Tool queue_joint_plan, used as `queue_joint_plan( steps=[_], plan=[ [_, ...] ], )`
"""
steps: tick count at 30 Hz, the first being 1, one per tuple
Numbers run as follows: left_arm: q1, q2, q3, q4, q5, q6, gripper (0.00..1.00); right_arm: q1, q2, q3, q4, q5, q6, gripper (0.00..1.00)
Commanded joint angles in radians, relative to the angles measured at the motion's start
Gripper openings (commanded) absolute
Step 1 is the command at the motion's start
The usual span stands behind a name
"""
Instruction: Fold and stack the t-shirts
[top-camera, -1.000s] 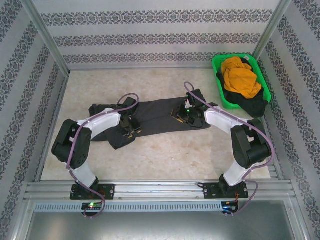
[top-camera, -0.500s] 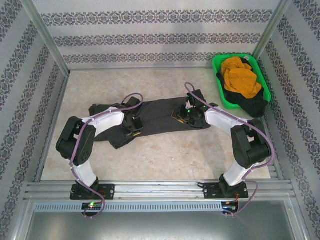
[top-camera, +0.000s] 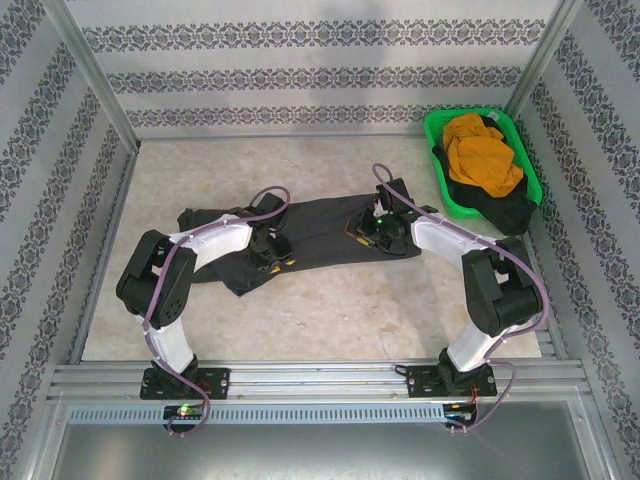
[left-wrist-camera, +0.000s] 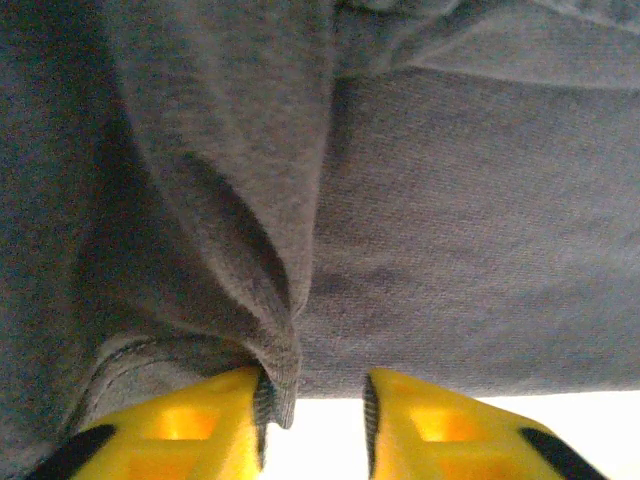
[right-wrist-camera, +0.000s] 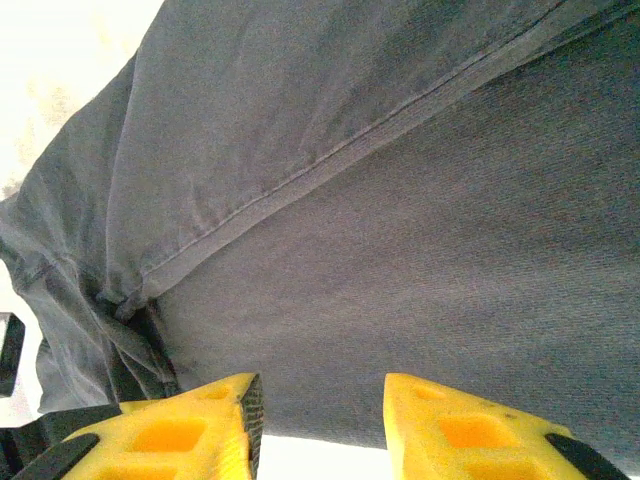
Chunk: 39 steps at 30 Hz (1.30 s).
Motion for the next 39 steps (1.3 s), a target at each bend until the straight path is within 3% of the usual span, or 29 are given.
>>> queue_joint_plan(
  steps=[1, 3, 8, 12, 15, 21, 29, 35, 39],
  plan=[
    [0.008, -0.073, -0.008, 0.001, -0.021, 0.013, 0.47, -0.009, 0.01, 0.002, 0.036, -0.015, 0.022, 0.38],
    [0.05, -0.147, -0.018, -0.027, -0.052, 0.033, 0.54, -0.002, 0.006, 0.003, 0.084, -0.038, 0.02, 0.4],
    [0.276, -0.256, -0.109, -0.047, -0.063, 0.126, 0.51, 0.042, 0.041, 0.03, 0.223, -0.15, 0.009, 0.43],
    [0.461, -0.259, -0.169, 0.018, -0.091, 0.223, 0.49, 0.088, 0.082, 0.084, 0.268, -0.198, 0.016, 0.44],
    [0.529, -0.214, -0.158, 0.056, -0.111, 0.291, 0.49, 0.109, 0.106, 0.132, 0.249, -0.209, 0.01, 0.45],
    [0.568, -0.142, -0.151, 0.095, -0.13, 0.368, 0.49, 0.114, 0.122, 0.157, 0.222, -0.209, 0.01, 0.46],
    [0.565, -0.15, -0.222, 0.136, -0.097, 0.348, 0.45, 0.113, 0.133, 0.161, 0.211, -0.199, 0.016, 0.47],
    [0.547, -0.182, -0.266, 0.171, -0.037, 0.318, 0.37, 0.112, 0.149, 0.179, 0.203, -0.193, 0.02, 0.46],
    [0.544, -0.231, -0.298, 0.185, -0.026, 0.285, 0.24, 0.105, 0.15, 0.177, 0.19, -0.182, 0.018, 0.46]
  ],
)
